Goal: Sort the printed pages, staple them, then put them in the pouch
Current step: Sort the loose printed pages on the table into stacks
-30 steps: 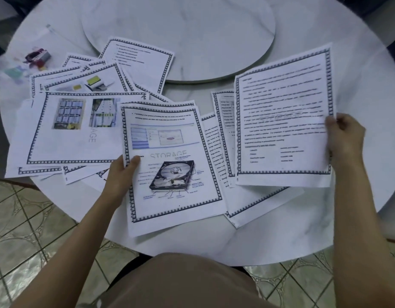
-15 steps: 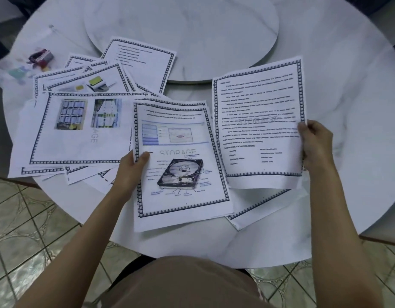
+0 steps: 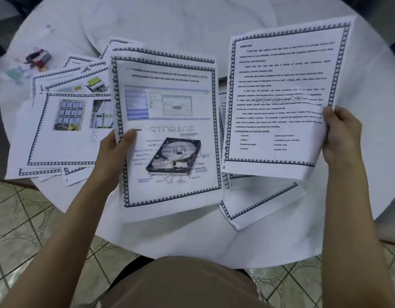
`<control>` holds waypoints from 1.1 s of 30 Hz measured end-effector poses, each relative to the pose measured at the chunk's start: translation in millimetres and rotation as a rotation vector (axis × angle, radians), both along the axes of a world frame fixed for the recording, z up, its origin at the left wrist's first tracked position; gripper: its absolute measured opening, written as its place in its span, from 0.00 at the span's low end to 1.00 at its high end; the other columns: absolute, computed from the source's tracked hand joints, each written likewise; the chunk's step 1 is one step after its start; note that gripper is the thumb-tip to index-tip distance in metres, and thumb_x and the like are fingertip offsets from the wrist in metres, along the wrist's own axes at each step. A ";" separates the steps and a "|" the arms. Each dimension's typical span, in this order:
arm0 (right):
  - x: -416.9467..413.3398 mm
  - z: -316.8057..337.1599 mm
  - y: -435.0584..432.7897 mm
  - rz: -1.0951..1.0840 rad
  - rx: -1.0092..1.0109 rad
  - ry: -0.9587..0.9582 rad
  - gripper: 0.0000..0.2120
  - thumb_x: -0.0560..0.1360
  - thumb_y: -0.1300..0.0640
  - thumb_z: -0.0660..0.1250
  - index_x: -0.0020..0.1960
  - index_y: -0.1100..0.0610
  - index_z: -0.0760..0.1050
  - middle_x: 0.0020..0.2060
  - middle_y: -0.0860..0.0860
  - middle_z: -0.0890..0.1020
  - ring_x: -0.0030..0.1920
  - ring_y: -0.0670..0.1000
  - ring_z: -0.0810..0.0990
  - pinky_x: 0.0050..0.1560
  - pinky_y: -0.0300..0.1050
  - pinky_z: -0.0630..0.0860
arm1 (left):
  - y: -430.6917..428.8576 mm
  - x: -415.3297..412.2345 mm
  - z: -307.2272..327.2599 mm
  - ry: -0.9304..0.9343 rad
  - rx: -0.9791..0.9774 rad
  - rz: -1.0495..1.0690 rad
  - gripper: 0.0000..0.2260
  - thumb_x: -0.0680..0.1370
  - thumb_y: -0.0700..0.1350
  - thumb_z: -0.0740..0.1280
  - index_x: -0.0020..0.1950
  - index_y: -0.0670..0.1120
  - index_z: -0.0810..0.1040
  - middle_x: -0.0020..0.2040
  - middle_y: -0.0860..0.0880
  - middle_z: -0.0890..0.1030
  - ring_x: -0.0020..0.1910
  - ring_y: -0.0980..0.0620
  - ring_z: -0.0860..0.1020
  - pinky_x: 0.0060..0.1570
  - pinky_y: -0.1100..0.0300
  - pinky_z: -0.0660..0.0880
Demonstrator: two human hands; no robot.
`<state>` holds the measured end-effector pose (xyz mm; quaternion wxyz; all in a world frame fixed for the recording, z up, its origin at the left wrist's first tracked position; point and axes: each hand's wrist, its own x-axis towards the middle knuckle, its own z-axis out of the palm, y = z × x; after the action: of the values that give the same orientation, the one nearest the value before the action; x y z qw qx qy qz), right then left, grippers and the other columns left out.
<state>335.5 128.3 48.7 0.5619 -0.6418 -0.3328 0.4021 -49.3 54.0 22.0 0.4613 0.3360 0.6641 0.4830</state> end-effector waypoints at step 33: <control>-130.7 -92.1 -46.6 0.401 -0.185 -0.443 0.09 0.78 0.59 0.61 0.51 0.64 0.76 0.37 0.49 0.76 0.36 0.40 0.72 0.33 0.22 0.66 | -10.3 25.4 -51.9 0.008 -0.206 -0.053 0.16 0.79 0.50 0.62 0.65 0.46 0.72 0.58 0.50 0.77 0.57 0.50 0.75 0.61 0.55 0.69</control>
<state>204.8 81.8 -43.4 0.3242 -0.6837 -0.5292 0.3838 -23.9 43.6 -29.9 0.5034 0.3060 0.7031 0.3983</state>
